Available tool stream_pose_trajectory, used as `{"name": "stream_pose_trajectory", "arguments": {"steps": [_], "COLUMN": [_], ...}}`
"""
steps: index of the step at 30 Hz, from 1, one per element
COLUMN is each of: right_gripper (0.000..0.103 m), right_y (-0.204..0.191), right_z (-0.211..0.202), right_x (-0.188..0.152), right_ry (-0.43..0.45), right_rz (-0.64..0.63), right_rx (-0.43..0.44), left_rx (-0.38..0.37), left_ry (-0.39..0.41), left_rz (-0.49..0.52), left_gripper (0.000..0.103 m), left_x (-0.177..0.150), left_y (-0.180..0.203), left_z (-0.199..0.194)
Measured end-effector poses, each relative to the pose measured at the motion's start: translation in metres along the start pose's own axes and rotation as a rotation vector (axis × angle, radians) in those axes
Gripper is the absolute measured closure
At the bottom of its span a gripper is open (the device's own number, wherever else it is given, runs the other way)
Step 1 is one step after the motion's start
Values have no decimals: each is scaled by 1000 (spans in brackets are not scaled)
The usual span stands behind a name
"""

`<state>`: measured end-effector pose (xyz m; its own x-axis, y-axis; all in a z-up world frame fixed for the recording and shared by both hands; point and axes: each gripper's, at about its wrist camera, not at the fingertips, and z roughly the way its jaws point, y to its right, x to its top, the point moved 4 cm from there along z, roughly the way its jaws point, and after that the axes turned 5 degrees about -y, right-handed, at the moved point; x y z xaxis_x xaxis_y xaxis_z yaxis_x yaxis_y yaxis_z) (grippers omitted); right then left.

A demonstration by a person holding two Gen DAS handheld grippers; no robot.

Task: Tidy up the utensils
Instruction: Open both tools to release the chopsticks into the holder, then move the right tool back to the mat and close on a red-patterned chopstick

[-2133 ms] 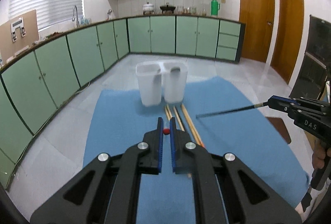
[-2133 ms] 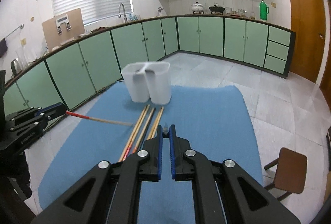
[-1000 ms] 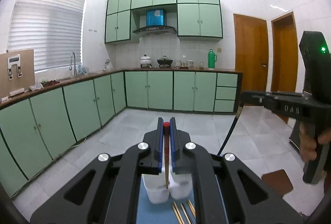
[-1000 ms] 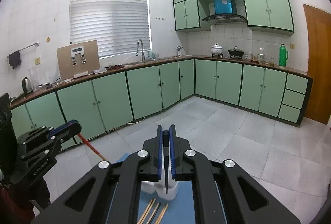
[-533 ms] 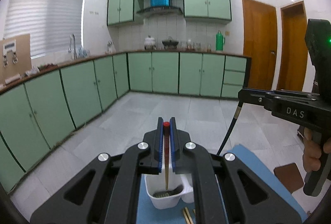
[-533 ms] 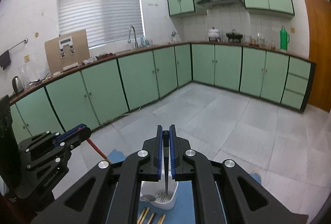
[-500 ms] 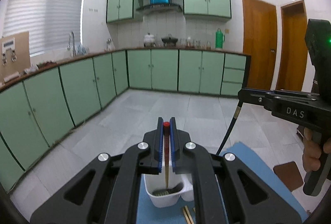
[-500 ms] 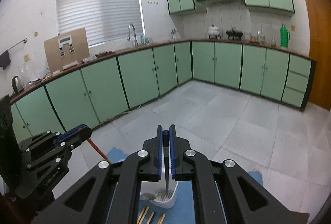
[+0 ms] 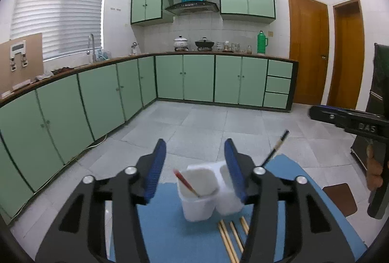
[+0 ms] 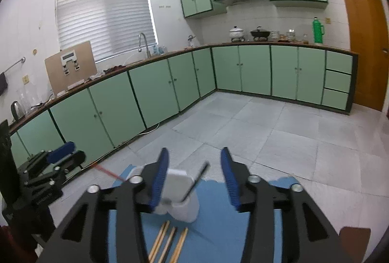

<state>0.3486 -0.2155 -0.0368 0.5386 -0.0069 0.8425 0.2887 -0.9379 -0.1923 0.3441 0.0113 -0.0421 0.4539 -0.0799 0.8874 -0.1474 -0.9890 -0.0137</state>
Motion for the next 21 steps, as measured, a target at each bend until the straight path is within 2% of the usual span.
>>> {"name": "stream_pose_trajectory", "arguments": {"steps": [3, 4, 9, 15, 21], "right_gripper": [38, 37, 25, 24, 25], "right_y": [4, 4, 1, -20, -39], "right_z": [-23, -27, -41, -36, -27], "right_x": [-33, -43, -122, -203, -252], "right_ry": [3, 0, -71, -188, -278], "right_rz": [22, 26, 93, 58, 44], "right_rx": [-25, -33, -83, -132, -129], "left_rx": [12, 15, 6, 17, 34], "left_ry": [-17, -27, -117, -270, -354], "left_rz": [-8, -12, -61, -45, -52], "left_gripper": [41, 38, 34, 34, 34], "left_x": [-26, -36, -102, -186, -232], "left_y": [3, 4, 5, 13, 11], "left_z": [-22, -27, -44, -41, -37]}}
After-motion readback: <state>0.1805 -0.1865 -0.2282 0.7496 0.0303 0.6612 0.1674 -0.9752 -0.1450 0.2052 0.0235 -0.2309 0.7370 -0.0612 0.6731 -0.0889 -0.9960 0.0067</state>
